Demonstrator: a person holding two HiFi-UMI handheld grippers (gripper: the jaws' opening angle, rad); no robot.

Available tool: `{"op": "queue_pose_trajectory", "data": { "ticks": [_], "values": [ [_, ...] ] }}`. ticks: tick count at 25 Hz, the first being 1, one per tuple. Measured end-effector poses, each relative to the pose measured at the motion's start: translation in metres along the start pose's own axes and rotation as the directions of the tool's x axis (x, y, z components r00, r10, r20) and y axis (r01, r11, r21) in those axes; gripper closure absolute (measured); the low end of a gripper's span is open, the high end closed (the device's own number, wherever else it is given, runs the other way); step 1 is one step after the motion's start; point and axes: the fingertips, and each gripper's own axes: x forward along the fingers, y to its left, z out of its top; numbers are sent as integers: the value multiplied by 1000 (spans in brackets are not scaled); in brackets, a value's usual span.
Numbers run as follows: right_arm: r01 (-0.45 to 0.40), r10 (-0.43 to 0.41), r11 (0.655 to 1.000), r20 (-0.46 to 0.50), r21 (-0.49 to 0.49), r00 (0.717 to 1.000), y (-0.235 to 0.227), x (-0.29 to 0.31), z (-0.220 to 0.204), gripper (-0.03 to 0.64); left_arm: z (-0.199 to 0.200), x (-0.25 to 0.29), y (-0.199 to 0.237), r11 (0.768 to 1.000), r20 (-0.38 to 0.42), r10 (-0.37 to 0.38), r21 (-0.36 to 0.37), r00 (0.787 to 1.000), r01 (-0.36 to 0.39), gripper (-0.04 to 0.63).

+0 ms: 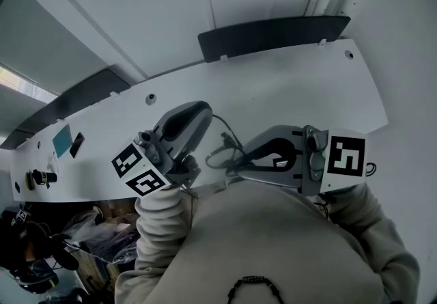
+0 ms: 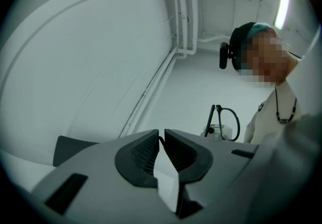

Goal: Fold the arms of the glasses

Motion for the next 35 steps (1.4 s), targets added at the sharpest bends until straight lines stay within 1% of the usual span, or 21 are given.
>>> {"op": "queue_pose_trajectory", "data": {
  "ticks": [3, 6, 9, 11, 14, 18, 22, 27, 31, 35],
  "values": [
    [4, -3, 999, -18, 35, 1000, 8, 14, -8, 566, 3, -19, -12, 999, 8, -33, 11, 999, 33, 564],
    [-13, 14, 996, -16, 83, 1000, 10, 19, -10, 566, 7, -26, -22, 996, 16, -91, 6, 996, 91, 568],
    [8, -1, 994, -61, 109, 998, 4, 17, -19, 566, 9, -29, -29, 991, 24, -131, 4, 991, 131, 570],
    [34, -21, 990, -89, 139, 996, -1, 17, -27, 566, 10, -29, -33, 989, 18, -148, 15, 989, 147, 571],
    [51, -32, 983, -111, 176, 993, -5, 18, -35, 566, 8, -29, -39, 986, 6, -163, 29, 987, 162, 571],
    [47, -24, 972, -104, 229, 994, -7, 17, -39, 566, 5, -31, -40, 985, 0, -169, 30, 986, 169, 571],
    [36, -6, 961, -110, 274, 994, -8, 18, -44, 566, 3, -32, -41, 981, -6, -195, 22, 981, 195, 571],
    [28, 5, 949, -104, 314, 995, -10, 18, -46, 566, 4, -33, -50, 964, 17, -267, 0, 964, 267, 571],
    [17, 19, 948, -111, 318, 994, -8, 18, -47, 566, 5, -32, -54, 954, 13, -300, -2, 954, 300, 571],
    [2, 37, 948, -115, 320, 993, -7, 19, -49, 566, 3, -34, -57, 931, 30, -359, -53, 933, 360, 568]
  ]
}}
